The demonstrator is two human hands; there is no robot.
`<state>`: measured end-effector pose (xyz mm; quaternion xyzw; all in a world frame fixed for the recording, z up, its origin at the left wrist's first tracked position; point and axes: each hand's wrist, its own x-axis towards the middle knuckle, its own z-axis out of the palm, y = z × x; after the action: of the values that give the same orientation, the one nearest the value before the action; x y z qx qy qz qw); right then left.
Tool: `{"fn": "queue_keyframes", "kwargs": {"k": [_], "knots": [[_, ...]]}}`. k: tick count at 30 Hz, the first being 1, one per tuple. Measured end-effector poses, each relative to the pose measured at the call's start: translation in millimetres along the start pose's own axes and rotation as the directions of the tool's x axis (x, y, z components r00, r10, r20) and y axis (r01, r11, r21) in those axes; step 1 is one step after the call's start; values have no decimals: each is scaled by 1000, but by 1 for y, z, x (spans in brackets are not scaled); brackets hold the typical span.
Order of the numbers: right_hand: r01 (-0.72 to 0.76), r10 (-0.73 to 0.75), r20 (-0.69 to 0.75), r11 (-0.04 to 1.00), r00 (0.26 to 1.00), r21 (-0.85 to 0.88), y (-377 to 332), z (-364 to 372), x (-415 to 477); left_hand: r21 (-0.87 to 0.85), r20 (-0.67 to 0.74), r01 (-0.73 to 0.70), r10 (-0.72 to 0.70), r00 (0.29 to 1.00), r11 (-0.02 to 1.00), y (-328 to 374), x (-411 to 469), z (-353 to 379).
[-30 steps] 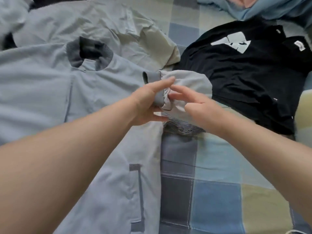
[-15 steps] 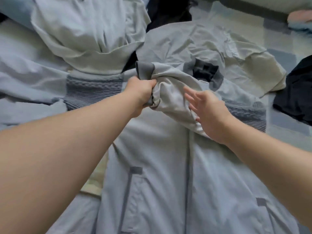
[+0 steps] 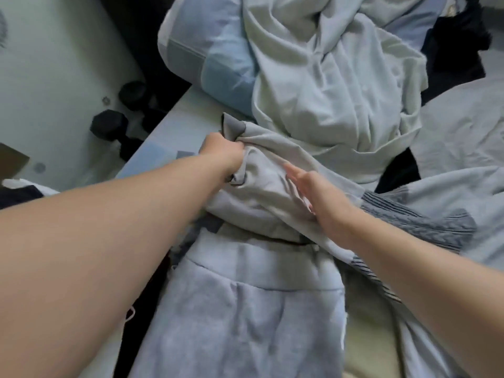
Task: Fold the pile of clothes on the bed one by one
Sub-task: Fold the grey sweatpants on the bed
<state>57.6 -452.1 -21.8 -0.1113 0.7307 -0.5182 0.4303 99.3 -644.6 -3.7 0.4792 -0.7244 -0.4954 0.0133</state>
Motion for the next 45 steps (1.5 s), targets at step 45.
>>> {"fn": "queue_keyframes", "kwargs": {"k": [45], "knots": [[-314,-185,-433,454,882,-834,154,-322,-85,618,431,-510,285,856,598,57,-86,318]]}}
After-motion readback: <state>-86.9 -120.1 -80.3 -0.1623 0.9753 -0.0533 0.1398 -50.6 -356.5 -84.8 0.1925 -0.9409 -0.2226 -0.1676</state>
